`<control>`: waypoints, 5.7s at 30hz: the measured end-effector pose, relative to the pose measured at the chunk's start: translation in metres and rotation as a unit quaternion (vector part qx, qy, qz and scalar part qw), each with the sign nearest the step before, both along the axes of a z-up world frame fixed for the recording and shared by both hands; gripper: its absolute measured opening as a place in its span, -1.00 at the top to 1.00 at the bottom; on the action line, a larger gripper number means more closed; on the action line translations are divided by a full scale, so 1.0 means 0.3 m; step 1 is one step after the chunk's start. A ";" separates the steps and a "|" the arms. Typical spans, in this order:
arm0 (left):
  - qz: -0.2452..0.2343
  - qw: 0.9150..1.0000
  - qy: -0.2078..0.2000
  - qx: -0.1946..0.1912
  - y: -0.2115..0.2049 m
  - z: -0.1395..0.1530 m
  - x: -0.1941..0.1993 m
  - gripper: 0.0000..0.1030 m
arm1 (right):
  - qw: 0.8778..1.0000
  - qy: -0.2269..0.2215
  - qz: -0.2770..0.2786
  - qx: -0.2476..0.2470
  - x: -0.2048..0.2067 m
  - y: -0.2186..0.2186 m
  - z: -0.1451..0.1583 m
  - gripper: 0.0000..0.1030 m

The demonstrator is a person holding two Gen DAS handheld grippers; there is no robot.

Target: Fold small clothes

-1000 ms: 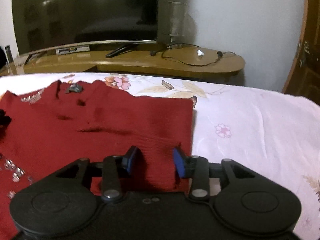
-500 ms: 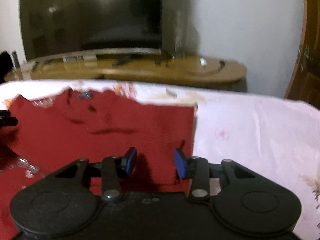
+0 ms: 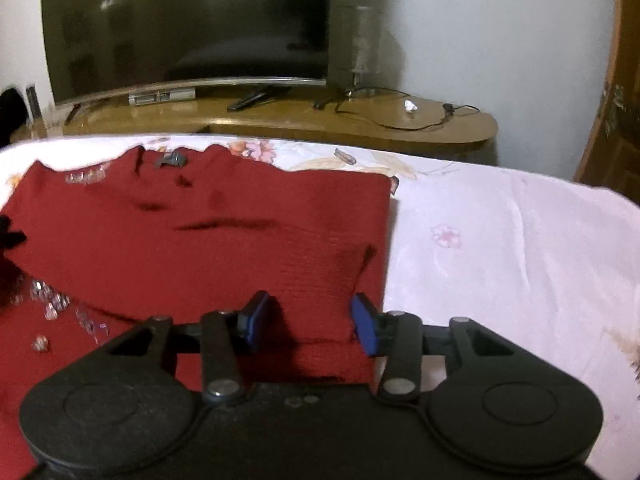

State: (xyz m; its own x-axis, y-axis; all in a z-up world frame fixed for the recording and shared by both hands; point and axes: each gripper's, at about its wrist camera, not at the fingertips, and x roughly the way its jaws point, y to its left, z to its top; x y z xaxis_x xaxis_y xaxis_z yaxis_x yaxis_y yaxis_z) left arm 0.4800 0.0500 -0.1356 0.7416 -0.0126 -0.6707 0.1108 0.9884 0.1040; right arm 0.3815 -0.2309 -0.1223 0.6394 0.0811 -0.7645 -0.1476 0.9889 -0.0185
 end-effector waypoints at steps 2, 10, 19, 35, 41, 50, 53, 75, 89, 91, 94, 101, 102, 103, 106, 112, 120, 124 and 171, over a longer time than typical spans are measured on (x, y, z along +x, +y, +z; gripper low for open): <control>0.015 1.000 0.000 -0.019 0.014 0.023 -0.027 -0.12 | 1.000 0.003 0.000 -0.001 0.000 0.002 0.006 0.12; 0.018 0.997 0.032 -0.074 0.152 0.067 -0.454 -0.62 | 0.993 0.019 0.000 0.118 -0.292 -0.133 0.141 -0.06; 0.025 0.946 0.124 -0.298 0.342 -0.007 -0.948 -0.14 | 0.949 0.111 -0.116 0.270 -0.929 -0.282 0.161 0.03; 0.005 0.890 0.124 -0.439 0.388 -0.158 -1.006 0.94 | 0.903 0.142 -0.139 0.381 -0.997 -0.131 0.063 0.90; -0.009 0.893 0.051 -0.446 0.446 -0.057 -1.073 0.94 | 0.934 0.059 -0.102 0.338 -1.047 -0.097 0.256 0.91; 0.017 0.890 0.095 -0.446 0.430 -0.179 -1.050 0.94 | 0.939 0.111 -0.132 0.298 -1.003 -0.090 0.135 0.91; 0.010 0.886 0.082 -0.455 0.443 -0.155 -1.059 0.94 | 0.943 0.102 -0.125 0.290 -0.999 -0.082 0.166 0.91; -0.048 0.898 -0.040 -0.435 0.482 0.309 -0.434 0.94 | 0.959 -0.027 -0.057 0.275 -0.470 -0.083 0.519 0.91; -0.002 0.931 0.005 -0.366 0.365 0.054 0.179 0.93 | 0.937 0.046 -0.080 0.338 0.144 -0.226 0.102 0.89; 0.030 0.932 0.012 -0.362 0.369 -0.023 0.231 0.92 | 0.932 0.057 -0.092 0.347 0.213 -0.246 0.007 0.44; 0.049 0.922 0.002 -0.385 0.381 -0.098 0.228 0.57 | 0.929 0.015 -0.131 0.345 0.217 -0.284 -0.060 -0.15; 0.036 0.932 -0.070 -0.354 0.377 -0.038 0.187 -0.54 | 0.946 -0.022 -0.072 0.316 0.173 -0.260 -0.035 -0.08; 0.031 0.941 -0.060 -0.333 0.364 -0.029 0.205 -0.54 | 0.954 -0.022 -0.059 0.292 0.180 -0.238 -0.031 -0.08; 0.025 0.950 -0.049 -0.307 0.347 -0.022 0.225 -0.53 | 0.961 -0.024 -0.053 0.270 0.194 -0.219 -0.028 -0.08; 0.010 0.972 -0.004 -0.233 0.288 -0.018 0.274 -0.37 | 0.978 -0.015 -0.029 0.207 0.227 -0.165 -0.028 -0.06; 0.010 0.989 -0.029 -0.148 0.226 -0.015 0.255 0.88 | 0.995 0.006 0.041 0.090 0.271 -0.055 -0.074 0.69; 0.039 0.989 -0.037 -0.137 0.242 -0.036 0.250 0.88 | 0.999 -0.018 -0.010 0.045 0.242 -0.084 -0.061 0.85; 0.041 0.989 -0.023 -0.143 0.257 -0.024 0.254 0.70 | 0.999 -0.030 -0.012 0.037 0.219 -0.081 -0.103 0.85; -0.059 0.996 -0.023 -0.063 0.106 -0.006 -0.065 -0.49 | 0.992 -0.006 0.127 -0.008 -0.028 0.022 0.020 0.07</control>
